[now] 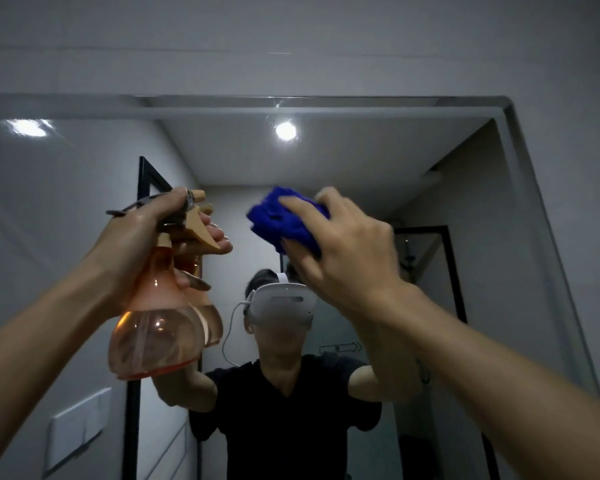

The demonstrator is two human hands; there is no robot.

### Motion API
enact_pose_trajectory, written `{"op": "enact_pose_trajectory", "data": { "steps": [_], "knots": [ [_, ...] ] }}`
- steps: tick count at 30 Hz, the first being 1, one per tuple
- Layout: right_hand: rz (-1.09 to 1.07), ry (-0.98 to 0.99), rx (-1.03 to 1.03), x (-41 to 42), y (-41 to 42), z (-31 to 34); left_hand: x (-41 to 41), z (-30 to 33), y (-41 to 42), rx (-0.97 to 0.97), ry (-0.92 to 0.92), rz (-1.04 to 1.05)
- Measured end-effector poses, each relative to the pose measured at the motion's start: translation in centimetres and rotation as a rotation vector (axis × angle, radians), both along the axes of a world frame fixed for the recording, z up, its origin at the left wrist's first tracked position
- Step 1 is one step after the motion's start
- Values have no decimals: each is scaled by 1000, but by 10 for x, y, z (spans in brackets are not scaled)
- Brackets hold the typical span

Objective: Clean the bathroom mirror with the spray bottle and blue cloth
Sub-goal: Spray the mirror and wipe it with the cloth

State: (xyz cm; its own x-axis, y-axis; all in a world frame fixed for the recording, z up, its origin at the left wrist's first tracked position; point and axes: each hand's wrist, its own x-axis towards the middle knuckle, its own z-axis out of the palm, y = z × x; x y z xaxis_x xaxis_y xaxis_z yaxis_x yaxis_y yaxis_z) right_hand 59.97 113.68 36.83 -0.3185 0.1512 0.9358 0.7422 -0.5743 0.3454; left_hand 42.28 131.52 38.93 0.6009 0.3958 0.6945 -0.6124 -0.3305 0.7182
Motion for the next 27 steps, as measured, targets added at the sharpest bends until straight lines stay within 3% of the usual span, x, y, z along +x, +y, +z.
{"op": "enact_pose_trajectory", "data": {
  "steps": [3,7,10,14,22,27],
  "knots": [
    [-14,80,42,28,-44,-4,0,2,-3,-10,8,17],
    [-25,288,239,61,-91,51,0,3,-3,-24,10,26],
    [-32,388,379,61,-92,102,1,3,-5,-44,0,11],
    [8,428,401,33,-59,131,3,3,-5,-61,-9,-11],
    [6,127,91,-6,1,56,3,0,-2,-97,43,-31],
    [-64,126,44,-2,-2,6,0,-2,-12,-145,14,23]
  ]
}}
